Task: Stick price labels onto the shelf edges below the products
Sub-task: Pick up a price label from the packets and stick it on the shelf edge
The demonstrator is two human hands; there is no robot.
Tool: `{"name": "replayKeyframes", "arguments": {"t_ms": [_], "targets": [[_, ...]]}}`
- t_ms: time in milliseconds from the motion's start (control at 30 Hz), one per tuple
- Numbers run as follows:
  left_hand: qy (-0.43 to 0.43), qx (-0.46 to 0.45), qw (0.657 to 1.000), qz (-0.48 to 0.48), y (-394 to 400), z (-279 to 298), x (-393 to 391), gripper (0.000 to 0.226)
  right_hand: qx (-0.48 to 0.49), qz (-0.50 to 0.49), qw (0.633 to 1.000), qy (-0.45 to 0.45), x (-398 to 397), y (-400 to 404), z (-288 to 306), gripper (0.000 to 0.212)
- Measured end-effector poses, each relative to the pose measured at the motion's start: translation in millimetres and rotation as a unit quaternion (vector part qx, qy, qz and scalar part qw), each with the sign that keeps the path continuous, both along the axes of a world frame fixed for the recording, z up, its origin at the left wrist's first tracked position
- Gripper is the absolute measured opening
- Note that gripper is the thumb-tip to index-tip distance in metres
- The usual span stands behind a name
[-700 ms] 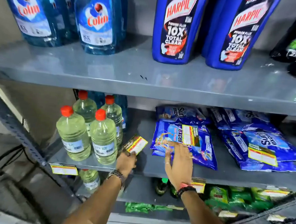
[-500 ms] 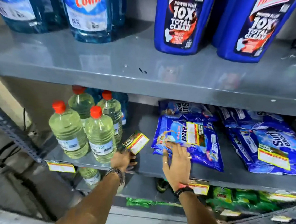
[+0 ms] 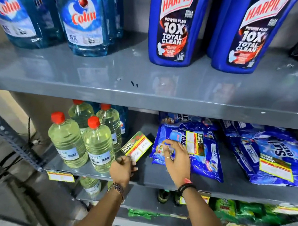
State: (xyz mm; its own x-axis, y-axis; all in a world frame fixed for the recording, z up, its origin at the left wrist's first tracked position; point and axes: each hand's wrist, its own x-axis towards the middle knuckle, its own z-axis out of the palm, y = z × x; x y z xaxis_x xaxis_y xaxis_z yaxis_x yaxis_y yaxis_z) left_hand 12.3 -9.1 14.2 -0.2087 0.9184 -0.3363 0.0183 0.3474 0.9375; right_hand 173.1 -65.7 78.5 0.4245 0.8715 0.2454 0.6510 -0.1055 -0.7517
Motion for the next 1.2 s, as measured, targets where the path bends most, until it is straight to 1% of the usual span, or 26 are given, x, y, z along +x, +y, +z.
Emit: {"name": "replayKeyframes", "arguments": {"t_ms": [133, 200, 333, 367, 467, 567, 633, 667, 733, 800, 1067, 1133, 1200], "targets": [[0.008, 0.079, 0.994, -0.077, -27, 33, -5, 0.028, -0.052, 0.018, 0.993, 0.106, 0, 11, 27, 0.042], [0.012, 0.108, 0.986, -0.126, -38, 49, -10, 0.023, -0.048, 0.039, 0.984, 0.167, -1, 11, 42, 0.036], [0.019, 0.154, 0.965, -0.213, -52, 83, -21, 0.013, -0.008, 0.079, 0.976, 0.205, 1, -6, 65, 0.02], [0.026, 0.167, 0.958, -0.231, -51, 88, -23, 0.013, -0.005, 0.081, 0.973, 0.217, 3, -10, 69, 0.018], [0.045, 0.2, 0.942, -0.264, -51, 108, -28, 0.022, -0.002, 0.075, 0.964, 0.253, 7, -22, 79, 0.016], [0.047, 0.202, 0.937, -0.28, -48, 129, -27, 0.023, 0.02, 0.057, 0.962, 0.266, 10, -32, 86, 0.008], [0.02, 0.195, 0.935, -0.296, -48, 141, -25, 0.031, 0.033, 0.054, 0.961, 0.268, 9, -38, 94, 0.01], [0.011, 0.194, 0.935, -0.298, -48, 146, -22, 0.031, 0.04, 0.056, 0.962, 0.266, 8, -40, 98, 0.013], [-0.01, 0.201, 0.936, -0.287, -51, 157, -18, 0.02, 0.05, 0.057, 0.961, 0.267, 6, -42, 106, 0.014], [-0.024, 0.208, 0.939, -0.273, -56, 167, -16, 0.019, 0.055, 0.062, 0.958, 0.275, 4, -44, 115, 0.012], [-0.05, 0.204, 0.941, -0.265, -63, 176, -29, 0.016, 0.002, 0.124, 0.959, 0.256, 4, -56, 130, 0.019], [-0.06, 0.205, 0.943, -0.257, -64, 179, -37, 0.022, -0.003, 0.139, 0.959, 0.249, -2, -59, 139, 0.013], [-0.079, 0.234, 0.938, -0.244, -64, 187, -53, 0.026, 0.002, 0.16, 0.958, 0.238, -14, -58, 152, 0.007]]}}
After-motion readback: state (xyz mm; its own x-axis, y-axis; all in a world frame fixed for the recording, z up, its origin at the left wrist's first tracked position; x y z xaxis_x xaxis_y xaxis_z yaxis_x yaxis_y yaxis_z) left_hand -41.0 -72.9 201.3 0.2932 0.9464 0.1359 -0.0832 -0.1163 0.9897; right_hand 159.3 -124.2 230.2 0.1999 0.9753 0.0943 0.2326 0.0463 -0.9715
